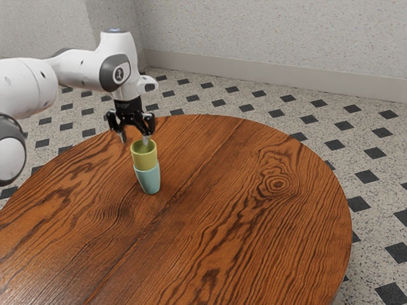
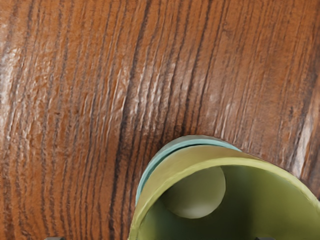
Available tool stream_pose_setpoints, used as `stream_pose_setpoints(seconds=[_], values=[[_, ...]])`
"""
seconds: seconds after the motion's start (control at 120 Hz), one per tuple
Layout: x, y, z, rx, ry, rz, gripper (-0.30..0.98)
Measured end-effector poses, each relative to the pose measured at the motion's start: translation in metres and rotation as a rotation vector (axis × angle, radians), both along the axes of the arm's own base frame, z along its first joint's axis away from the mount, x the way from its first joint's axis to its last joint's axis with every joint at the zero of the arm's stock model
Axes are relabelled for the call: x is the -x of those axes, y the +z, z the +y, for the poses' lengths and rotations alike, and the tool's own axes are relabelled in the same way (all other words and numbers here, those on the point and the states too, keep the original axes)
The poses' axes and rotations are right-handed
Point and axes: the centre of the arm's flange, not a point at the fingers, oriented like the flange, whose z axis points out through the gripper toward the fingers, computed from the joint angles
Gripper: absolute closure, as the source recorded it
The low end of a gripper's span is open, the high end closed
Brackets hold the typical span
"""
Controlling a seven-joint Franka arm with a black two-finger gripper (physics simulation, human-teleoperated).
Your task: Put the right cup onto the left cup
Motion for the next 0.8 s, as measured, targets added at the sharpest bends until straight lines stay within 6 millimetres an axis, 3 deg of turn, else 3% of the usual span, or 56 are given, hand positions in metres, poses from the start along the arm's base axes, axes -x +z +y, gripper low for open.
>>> stream_pose_setpoints(seconds=[0.167, 0.358, 0.708, 0.8], values=[[0.015, 0.047, -0.01, 0.002, -0.012, -0.047, 0.09], [0.046, 0.103, -0.031, 0.005, -0.04, -0.066, 0.04], [0.119, 0.203, -0.095, 0.015, -0.148, -0.082, 0.01], [0.131, 0.215, -0.111, 0.015, -0.178, -0.075, 0.0]])
